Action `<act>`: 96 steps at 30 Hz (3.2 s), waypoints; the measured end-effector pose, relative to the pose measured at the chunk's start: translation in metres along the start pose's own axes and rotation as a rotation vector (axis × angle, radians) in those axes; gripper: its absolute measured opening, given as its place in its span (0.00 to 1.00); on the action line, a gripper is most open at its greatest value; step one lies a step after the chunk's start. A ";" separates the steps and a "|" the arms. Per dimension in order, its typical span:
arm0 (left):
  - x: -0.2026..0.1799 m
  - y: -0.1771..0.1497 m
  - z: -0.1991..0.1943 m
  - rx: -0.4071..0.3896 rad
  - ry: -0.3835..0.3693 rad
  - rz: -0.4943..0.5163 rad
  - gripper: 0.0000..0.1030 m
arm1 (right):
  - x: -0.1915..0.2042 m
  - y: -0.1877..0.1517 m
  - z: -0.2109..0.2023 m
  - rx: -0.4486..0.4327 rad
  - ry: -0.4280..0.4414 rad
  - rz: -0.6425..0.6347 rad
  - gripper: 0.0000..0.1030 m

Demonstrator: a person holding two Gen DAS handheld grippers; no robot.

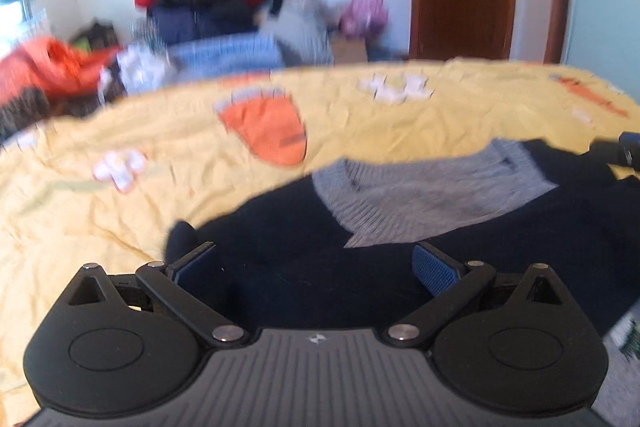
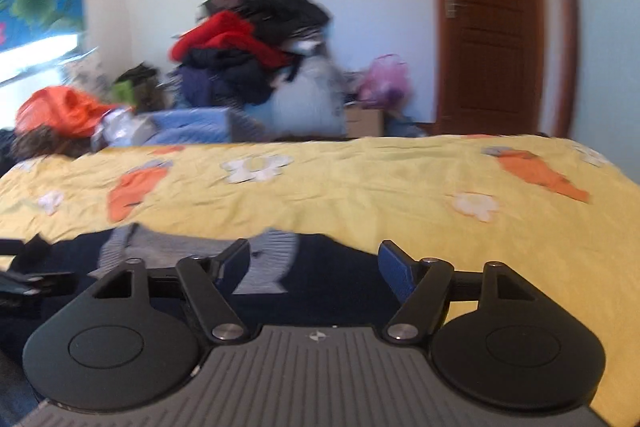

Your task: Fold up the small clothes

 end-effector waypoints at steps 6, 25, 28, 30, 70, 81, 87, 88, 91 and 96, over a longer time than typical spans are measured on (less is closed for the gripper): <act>0.030 -0.004 0.031 0.007 0.012 -0.079 1.00 | 0.001 -0.008 0.063 0.172 -0.068 -0.043 0.86; -0.006 -0.078 -0.030 -0.011 -0.098 0.025 1.00 | 0.031 -0.068 -0.005 0.180 0.027 -0.110 0.98; 0.002 -0.073 -0.045 0.023 -0.075 -0.048 1.00 | 0.033 -0.061 -0.011 0.210 0.005 -0.060 0.94; 0.003 -0.081 -0.067 -0.005 -0.082 -0.055 1.00 | 0.037 -0.065 -0.025 0.216 0.020 -0.044 0.92; -0.040 -0.210 -0.126 -0.001 -0.076 -0.001 1.00 | 0.065 -0.168 -0.119 0.213 -0.047 -0.052 1.00; -0.040 -0.213 -0.131 -0.001 -0.056 -0.010 1.00 | 0.067 -0.209 -0.167 0.217 -0.050 -0.072 1.00; -0.048 -0.242 -0.163 0.013 -0.116 -0.013 1.00 | 0.068 -0.209 -0.166 0.216 -0.046 -0.072 1.00; -0.051 -0.247 -0.163 0.045 -0.123 -0.006 1.00 | 0.068 -0.209 -0.166 0.216 -0.045 -0.074 1.00; -0.055 -0.260 -0.171 0.048 -0.081 0.023 1.00 | 0.067 -0.209 -0.166 0.216 -0.040 -0.074 1.00; -0.052 -0.273 -0.183 0.071 -0.070 0.010 1.00 | 0.066 -0.208 -0.167 0.216 -0.039 -0.074 1.00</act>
Point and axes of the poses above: each gripper's, at about its wrist camera, not at the fingertips, and z roughly the way its jaws point, x to its left, y to its top, the point moved 1 cm from there along z, roughly the way its jaws point, and after that the axes turned 12 degrees about x, right-handed, at the moved point
